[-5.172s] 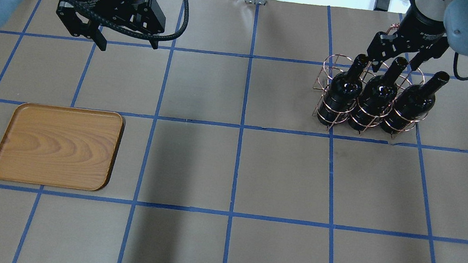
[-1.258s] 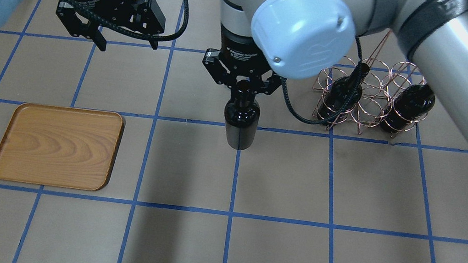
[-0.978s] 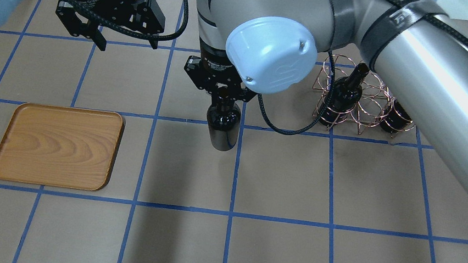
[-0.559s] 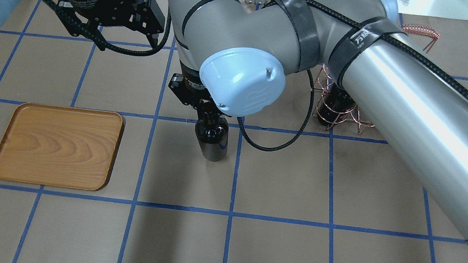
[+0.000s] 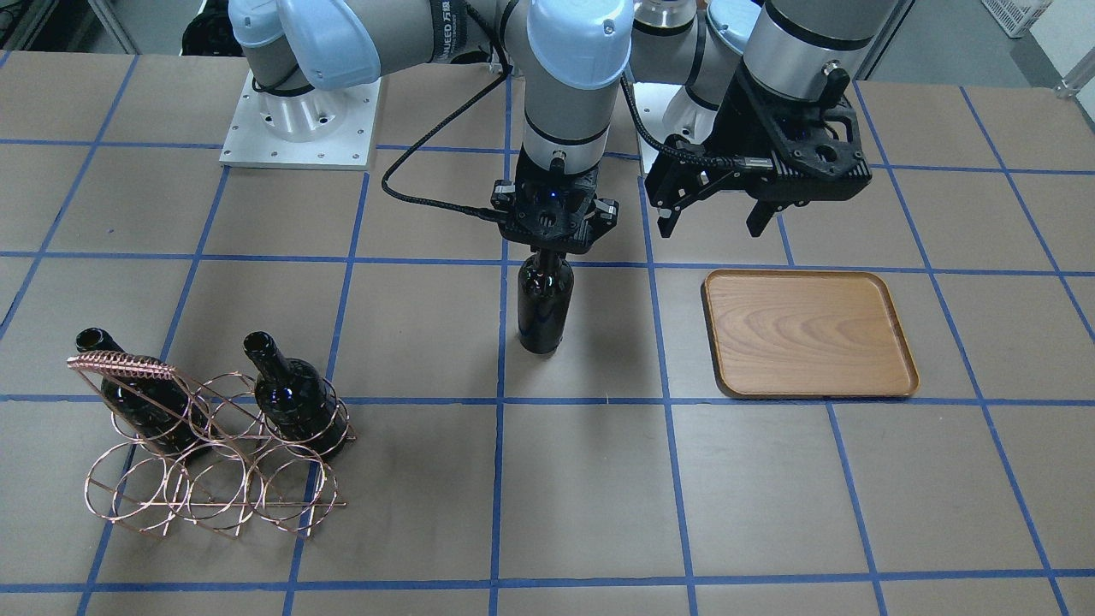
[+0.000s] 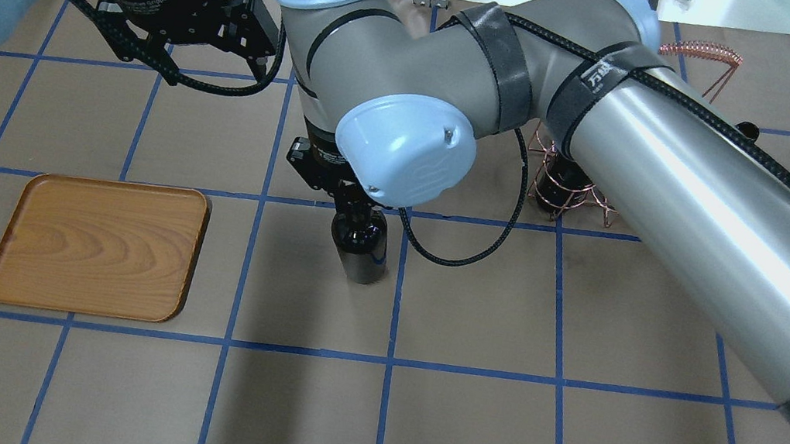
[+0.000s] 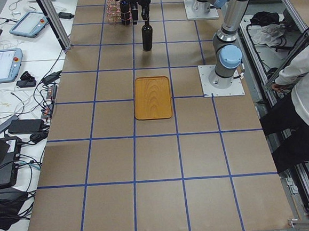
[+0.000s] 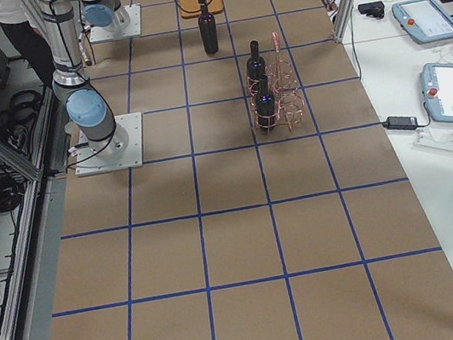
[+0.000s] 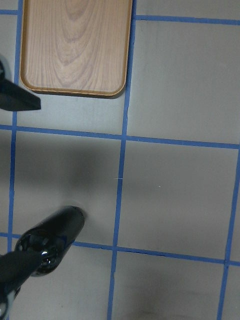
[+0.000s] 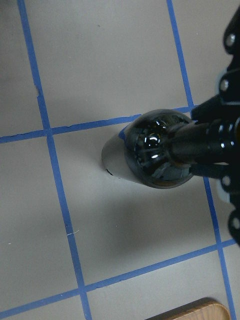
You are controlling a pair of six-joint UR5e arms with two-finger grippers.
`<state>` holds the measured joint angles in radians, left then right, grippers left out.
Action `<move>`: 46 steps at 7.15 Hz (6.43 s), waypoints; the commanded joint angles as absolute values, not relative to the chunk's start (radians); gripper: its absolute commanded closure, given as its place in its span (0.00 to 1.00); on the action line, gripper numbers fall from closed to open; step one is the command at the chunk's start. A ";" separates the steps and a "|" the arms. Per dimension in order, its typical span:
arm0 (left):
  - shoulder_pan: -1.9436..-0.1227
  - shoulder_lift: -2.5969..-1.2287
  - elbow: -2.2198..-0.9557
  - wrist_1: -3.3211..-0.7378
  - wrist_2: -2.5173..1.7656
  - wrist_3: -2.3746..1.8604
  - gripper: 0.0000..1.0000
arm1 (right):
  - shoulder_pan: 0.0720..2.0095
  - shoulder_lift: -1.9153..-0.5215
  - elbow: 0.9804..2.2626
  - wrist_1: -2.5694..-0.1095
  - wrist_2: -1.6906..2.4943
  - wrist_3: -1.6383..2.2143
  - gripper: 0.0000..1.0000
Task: Take wine from basket and place on tray
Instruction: 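Set the bottle upright on the table and open the right gripper, then grasp the standing bottle's neck with the left gripper while the right arm withdraws, then carry the bottle with the left gripper onto the wooden tray, then lower the bottle onto the tray, open the left gripper and withdraw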
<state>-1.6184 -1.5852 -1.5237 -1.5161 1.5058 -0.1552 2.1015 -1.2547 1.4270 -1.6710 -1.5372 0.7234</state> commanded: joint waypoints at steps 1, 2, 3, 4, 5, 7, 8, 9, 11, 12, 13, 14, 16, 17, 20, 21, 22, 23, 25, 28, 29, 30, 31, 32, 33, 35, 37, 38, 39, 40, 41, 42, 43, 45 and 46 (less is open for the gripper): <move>-1.618 -1.585 -1.523 -1.516 1.505 -0.156 0.00 | 2.097 -1.259 1.416 -1.669 -1.520 0.726 0.00; -1.618 -1.586 -1.523 -1.517 1.506 -0.156 0.00 | 2.074 -1.281 1.395 -1.663 -1.523 0.710 0.00; -1.620 -1.586 -1.523 -1.514 1.506 -0.156 0.00 | 2.016 -1.301 1.353 -1.625 -1.525 0.669 0.00; -1.620 -1.586 -1.523 -1.513 1.506 -0.156 0.00 | 1.937 -1.349 1.353 -1.524 -1.528 0.532 0.00; -1.626 -1.589 -1.522 -1.506 1.506 -0.178 0.00 | 1.858 -1.400 1.353 -1.519 -1.538 0.344 0.00; -1.669 -1.637 -1.506 -1.479 1.512 -0.355 0.00 | 1.675 -1.465 1.358 -1.430 -1.566 0.093 0.00; -1.757 -1.664 -1.509 -1.471 1.514 -0.370 0.00 | 1.611 -1.495 1.359 -1.424 -1.566 0.030 0.00; -1.832 -1.702 -1.520 -1.473 1.514 -0.376 0.00 | 1.573 -1.511 1.385 -1.379 -1.624 -0.054 0.00; -1.905 -1.750 -1.554 -1.474 1.496 -0.416 0.00 | 1.563 -1.535 1.404 -1.467 -1.623 -0.058 0.00; -1.940 -1.746 -1.603 -1.464 1.500 -0.404 0.05 | 1.563 -1.536 1.420 -1.457 -1.626 -0.055 0.00; -1.940 -1.743 -1.620 -1.460 1.508 -0.397 0.16 | 1.566 -1.542 1.431 -1.457 -1.625 -0.063 0.00; -1.937 -1.738 -1.618 -1.456 1.509 -0.394 0.33 | 1.569 -1.545 1.431 -1.468 -1.618 -0.066 0.00; -1.936 -1.736 -1.614 -1.410 1.519 -0.350 0.48 | 1.572 -1.548 1.431 -1.514 -1.581 -0.055 0.00; -1.934 -1.738 -1.614 -1.410 1.519 -0.347 0.66 | 1.572 -1.549 1.431 -1.519 -1.585 -0.051 0.00; -1.907 -1.706 -1.614 -1.439 1.583 -0.288 1.00 | 1.566 -1.546 1.433 -1.523 -1.582 -0.060 0.00; -1.879 -1.688 -1.614 -1.451 1.601 -0.252 1.00 | 1.566 -1.552 1.433 -1.514 -1.585 -0.055 0.00; -1.824 -1.649 -1.615 -1.516 1.621 -0.195 1.00 | 1.565 -1.552 1.433 -1.517 -1.585 -0.057 0.00; -1.730 -1.594 -1.614 -1.601 1.641 -0.081 1.00 | 1.562 -1.552 1.433 -1.523 -1.586 -0.057 0.00; -1.507 -1.502 -1.624 -1.655 1.667 0.152 1.00 | 1.566 -1.554 1.433 -1.505 -1.609 -0.055 0.00; -1.245 -1.470 -1.728 -1.552 1.655 0.355 1.00 | 1.566 -1.557 1.456 -1.520 -1.609 -0.051 0.00; -1.173 -1.467 -1.762 -1.514 1.649 0.447 1.00 | 1.566 -1.557 1.457 -1.520 -1.608 -0.051 0.00; -1.105 -1.473 -1.773 -1.478 1.602 0.542 1.00 | 1.566 -1.559 1.457 -1.519 -1.606 -0.051 0.00; -1.079 -1.471 -1.793 -1.476 1.541 0.575 1.00 | 1.566 -1.557 1.457 -1.519 -1.606 -0.051 0.00; -1.075 -1.473 -1.799 -1.477 1.543 0.580 1.00 | 1.566 -1.559 1.457 -1.522 -1.608 -0.052 0.00; -1.071 -1.473 -1.804 -1.482 1.548 0.584 1.00 | 1.566 -1.559 1.457 -1.520 -1.608 -0.051 0.00; -1.069 -1.474 -1.827 -1.483 1.615 0.578 1.00 | 1.566 -1.559 1.457 -1.541 -1.605 -0.052 0.00; -1.069 -1.477 -1.827 -1.483 1.609 0.578 1.00 | 1.566 -1.551 1.459 -1.589 -1.603 -0.055 0.00; -1.069 -1.479 -1.825 -1.483 1.602 0.580 0.94 | 1.566 -1.551 1.459 -1.588 -1.605 -0.052 0.00; -1.068 -1.482 -1.825 -1.480 1.597 0.577 0.14 | 1.566 -1.552 1.459 -1.588 -1.606 -0.052 0.00; -1.068 -1.483 -1.813 -1.476 1.600 0.578 0.00 | 1.566 -1.551 1.459 -1.588 -1.603 -0.066 0.11; -1.068 -1.479 -1.809 -1.470 1.600 0.571 0.00 | 1.566 -1.551 1.459 -1.586 -1.608 -0.067 0.19; -1.084 -1.467 -1.771 -1.473 1.600 0.545 0.00 | 1.566 -1.552 1.459 -1.583 -1.608 -0.067 0.29; -1.113 -1.463 -1.691 -1.529 1.585 0.447 0.00 | 1.566 -1.551 1.459 -1.585 -1.603 -0.067 0.41; -1.306 -1.479 -1.519 -1.678 1.589 0.140 0.00 | 1.566 -1.551 1.459 -1.582 -1.605 -0.069 0.69; -1.400 -1.479 -1.491 -1.724 1.591 0.004 0.00 | 1.566 -1.551 1.459 -1.577 -1.605 -0.069 0.78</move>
<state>-1.2829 -1.4751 -1.5533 -1.6561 1.5889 0.1839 1.5662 -1.5509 1.4588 -1.5815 -1.6049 -0.0688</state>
